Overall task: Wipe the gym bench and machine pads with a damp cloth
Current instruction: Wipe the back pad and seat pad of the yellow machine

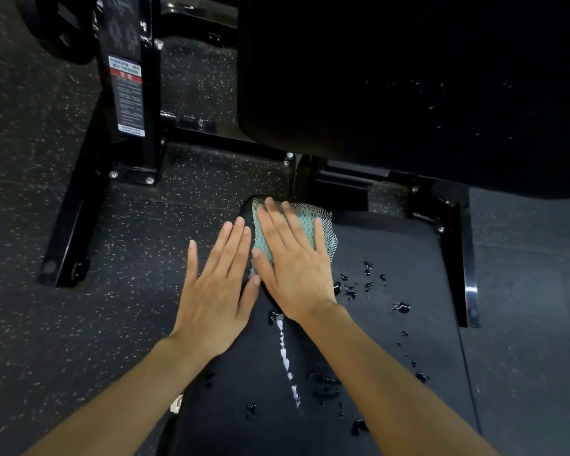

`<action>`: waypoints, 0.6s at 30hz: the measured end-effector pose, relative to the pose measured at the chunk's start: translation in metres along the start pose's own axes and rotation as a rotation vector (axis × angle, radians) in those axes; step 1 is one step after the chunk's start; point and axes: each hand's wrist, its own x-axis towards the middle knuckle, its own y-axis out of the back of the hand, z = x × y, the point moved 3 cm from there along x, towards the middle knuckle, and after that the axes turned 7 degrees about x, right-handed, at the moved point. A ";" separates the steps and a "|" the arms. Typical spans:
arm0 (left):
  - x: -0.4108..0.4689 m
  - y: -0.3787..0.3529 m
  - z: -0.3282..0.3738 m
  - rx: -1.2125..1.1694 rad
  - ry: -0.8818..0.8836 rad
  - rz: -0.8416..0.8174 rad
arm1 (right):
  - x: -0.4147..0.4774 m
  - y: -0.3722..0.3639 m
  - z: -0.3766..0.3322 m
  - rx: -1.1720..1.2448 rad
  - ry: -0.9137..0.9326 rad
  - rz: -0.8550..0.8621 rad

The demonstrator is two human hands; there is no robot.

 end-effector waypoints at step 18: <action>0.006 0.004 -0.006 0.040 -0.058 -0.020 | 0.026 0.000 -0.013 0.082 -0.186 0.144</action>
